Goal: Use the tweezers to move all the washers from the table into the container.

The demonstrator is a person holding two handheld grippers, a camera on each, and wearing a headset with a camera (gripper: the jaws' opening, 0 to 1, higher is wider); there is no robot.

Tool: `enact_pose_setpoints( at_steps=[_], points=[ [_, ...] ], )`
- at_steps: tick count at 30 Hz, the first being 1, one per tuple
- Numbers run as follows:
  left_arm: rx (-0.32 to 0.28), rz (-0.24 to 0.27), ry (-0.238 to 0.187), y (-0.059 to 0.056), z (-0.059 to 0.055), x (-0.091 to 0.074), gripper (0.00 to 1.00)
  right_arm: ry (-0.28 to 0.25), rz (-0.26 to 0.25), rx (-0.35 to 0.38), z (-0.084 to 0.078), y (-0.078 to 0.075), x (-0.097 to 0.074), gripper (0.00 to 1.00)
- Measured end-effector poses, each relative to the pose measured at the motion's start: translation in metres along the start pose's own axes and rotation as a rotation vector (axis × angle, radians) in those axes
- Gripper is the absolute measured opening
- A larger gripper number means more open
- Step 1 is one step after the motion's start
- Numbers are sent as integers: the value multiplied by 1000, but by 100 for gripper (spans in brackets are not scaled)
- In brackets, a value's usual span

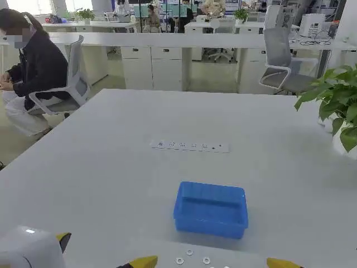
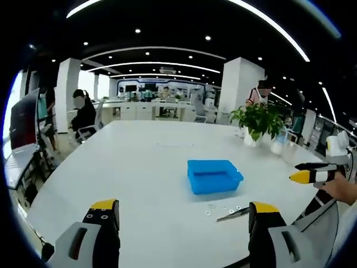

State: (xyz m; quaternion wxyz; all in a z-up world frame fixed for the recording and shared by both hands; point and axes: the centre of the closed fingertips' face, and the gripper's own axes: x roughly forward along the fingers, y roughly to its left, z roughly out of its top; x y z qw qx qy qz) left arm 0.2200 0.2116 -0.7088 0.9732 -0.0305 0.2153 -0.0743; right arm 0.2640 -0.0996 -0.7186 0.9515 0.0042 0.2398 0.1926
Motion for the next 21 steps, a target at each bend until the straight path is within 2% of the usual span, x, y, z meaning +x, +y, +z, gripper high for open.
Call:
enact_pose_setpoints(
  at_steps=[11,21],
  points=[
    [22,-11,8,-2,1,1,98,8,13,-13,1,6,2,99],
    [27,-15,7,-2,2,2,97,9,6,-17,0,4,1,99]
  ],
)
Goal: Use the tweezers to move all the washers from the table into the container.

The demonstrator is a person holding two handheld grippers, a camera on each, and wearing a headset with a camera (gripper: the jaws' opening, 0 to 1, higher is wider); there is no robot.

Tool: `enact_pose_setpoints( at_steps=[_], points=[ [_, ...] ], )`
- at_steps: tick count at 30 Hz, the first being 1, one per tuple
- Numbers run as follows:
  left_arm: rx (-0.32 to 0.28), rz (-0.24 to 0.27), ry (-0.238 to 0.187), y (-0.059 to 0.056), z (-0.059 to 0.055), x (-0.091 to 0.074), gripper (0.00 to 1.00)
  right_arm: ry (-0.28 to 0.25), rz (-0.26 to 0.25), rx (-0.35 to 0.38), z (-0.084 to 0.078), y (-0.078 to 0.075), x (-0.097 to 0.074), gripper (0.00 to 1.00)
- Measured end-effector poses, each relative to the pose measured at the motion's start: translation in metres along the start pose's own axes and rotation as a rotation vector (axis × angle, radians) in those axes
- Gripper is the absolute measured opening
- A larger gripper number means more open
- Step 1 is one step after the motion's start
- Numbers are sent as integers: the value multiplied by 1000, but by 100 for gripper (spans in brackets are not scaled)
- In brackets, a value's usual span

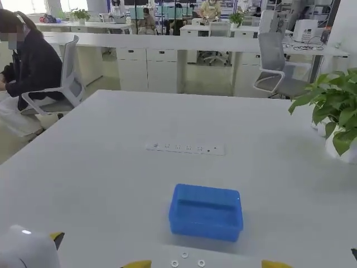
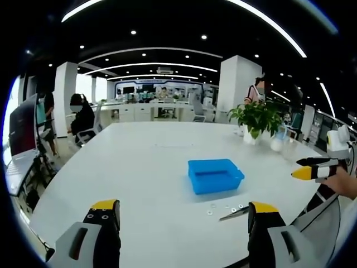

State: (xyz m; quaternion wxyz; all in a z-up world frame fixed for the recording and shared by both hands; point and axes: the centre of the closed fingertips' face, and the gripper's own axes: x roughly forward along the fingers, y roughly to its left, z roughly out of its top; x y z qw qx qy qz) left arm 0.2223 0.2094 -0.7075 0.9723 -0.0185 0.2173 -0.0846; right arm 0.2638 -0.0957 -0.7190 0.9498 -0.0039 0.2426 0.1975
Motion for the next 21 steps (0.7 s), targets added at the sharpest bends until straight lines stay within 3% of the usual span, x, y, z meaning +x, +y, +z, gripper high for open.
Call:
enact_pose_setpoints(
  at_steps=[11,21],
  points=[
    [12,-4,7,1,0,1,96,13,11,-11,-2,4,3,98],
    [81,-72,36,-13,-3,16,92,53,23,-53,-11,9,9,97]
  ],
)
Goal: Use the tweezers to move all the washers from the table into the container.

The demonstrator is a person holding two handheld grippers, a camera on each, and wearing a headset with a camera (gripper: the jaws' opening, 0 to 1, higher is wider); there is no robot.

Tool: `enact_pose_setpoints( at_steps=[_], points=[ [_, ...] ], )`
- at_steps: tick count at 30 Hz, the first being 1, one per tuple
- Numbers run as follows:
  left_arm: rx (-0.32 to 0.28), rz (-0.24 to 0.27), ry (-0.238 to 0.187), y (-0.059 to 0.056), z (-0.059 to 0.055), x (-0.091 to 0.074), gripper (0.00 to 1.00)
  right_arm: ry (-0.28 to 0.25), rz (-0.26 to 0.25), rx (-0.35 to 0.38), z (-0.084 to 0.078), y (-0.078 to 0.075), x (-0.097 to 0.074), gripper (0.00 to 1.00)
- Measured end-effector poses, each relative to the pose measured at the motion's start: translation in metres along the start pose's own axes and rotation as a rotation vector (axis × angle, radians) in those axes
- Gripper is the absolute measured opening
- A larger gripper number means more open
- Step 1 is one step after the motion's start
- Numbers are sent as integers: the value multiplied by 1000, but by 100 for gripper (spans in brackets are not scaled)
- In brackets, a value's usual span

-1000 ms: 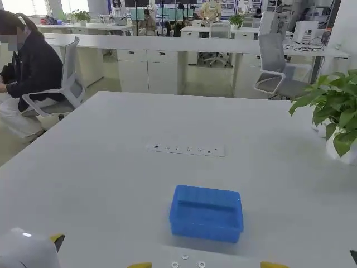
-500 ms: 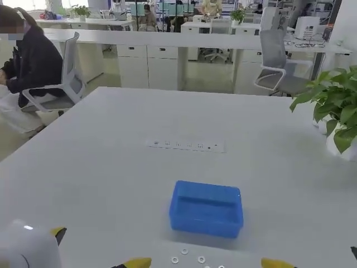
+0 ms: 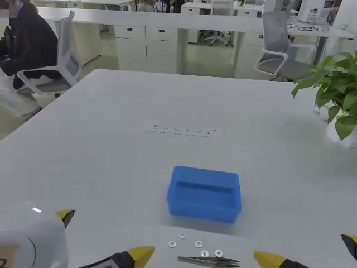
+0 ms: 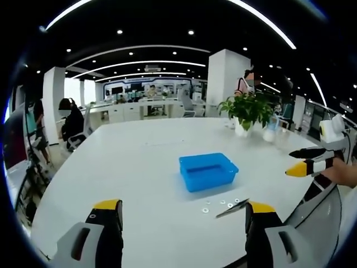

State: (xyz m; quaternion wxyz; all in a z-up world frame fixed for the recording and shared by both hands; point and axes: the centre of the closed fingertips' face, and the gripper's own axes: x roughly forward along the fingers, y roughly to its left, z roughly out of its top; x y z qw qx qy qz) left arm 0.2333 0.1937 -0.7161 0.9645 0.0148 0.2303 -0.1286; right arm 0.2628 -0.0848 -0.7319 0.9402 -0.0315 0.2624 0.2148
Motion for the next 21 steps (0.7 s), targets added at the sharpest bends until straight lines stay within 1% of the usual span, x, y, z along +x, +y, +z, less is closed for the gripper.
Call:
enact_pose_setpoints(
  at_steps=[4,6,8,10,11,13,14,15,16,17,18,19,20,21],
  points=[
    [26,-26,16,-4,0,9,89,4,4,-7,-1,0,5,96],
    [48,-45,19,-7,1,14,87,9,5,-11,-2,1,6,95],
    [77,-72,21,-13,3,18,85,13,4,-19,-2,0,7,94],
    [114,-98,36,-19,1,24,82,9,6,-22,-2,0,8,93],
    [139,-110,48,-23,-1,28,81,10,7,-21,-2,0,10,92],
    [163,-136,66,-28,-4,33,77,16,14,-19,-5,1,15,92],
    [175,-161,83,-33,-7,37,74,20,18,-20,-5,2,16,91],
    [184,-182,98,-37,-10,39,73,29,23,-23,-7,3,19,91],
    [192,-191,105,-39,-11,42,73,35,27,-26,-8,4,20,91],
    [206,-204,109,-42,-12,45,72,40,34,-32,-9,6,22,90],
    [236,-247,148,-48,-19,49,68,44,39,-37,-9,7,24,90],
    [250,-264,163,-51,-22,52,61,49,48,-46,-10,9,26,89],
    [265,-288,183,-54,-26,56,57,52,52,-52,-11,10,27,89],
    [270,-296,190,-56,-27,57,54,62,54,-60,-13,11,29,88]
  ],
)
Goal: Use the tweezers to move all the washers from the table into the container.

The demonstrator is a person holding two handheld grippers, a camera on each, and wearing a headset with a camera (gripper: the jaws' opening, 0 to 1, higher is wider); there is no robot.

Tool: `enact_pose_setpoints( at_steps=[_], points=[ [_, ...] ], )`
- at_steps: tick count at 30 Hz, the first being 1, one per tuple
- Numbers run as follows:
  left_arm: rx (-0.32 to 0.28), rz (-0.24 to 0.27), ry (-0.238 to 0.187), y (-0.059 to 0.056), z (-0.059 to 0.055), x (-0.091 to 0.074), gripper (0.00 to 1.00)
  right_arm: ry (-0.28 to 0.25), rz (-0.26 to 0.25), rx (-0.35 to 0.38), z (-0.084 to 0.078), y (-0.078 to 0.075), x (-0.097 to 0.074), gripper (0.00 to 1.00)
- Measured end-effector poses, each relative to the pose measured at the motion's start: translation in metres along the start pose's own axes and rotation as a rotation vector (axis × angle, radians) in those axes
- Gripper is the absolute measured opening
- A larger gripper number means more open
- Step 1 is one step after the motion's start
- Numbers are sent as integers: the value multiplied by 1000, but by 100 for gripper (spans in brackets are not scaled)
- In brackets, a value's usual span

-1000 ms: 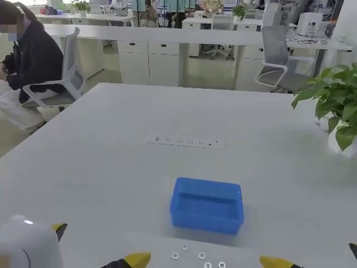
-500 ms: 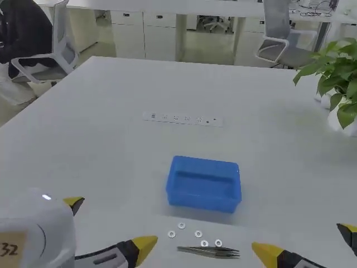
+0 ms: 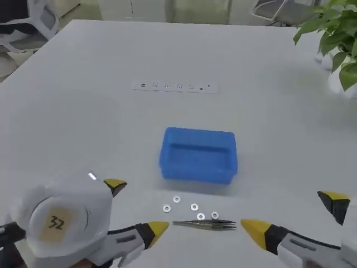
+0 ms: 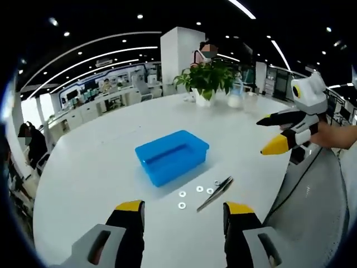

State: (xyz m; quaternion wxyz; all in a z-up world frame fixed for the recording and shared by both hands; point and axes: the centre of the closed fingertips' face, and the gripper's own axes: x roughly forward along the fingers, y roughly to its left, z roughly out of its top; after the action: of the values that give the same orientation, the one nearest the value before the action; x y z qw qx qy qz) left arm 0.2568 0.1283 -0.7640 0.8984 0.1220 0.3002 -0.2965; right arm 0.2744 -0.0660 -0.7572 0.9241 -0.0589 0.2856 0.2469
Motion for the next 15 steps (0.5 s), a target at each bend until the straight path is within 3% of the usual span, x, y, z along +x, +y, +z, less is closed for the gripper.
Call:
enact_pose_setpoints(
  at_steps=[3,8,10,15],
  points=[
    [38,-74,51,-9,-6,15,46,18,15,-1,-5,3,4,88],
    [131,-152,124,-18,-17,38,31,42,24,1,-12,7,5,87],
    [137,-201,161,-25,-25,48,26,53,24,1,-15,7,5,87],
    [204,-243,212,-29,-36,65,18,65,30,7,-18,8,5,86]
  ],
)
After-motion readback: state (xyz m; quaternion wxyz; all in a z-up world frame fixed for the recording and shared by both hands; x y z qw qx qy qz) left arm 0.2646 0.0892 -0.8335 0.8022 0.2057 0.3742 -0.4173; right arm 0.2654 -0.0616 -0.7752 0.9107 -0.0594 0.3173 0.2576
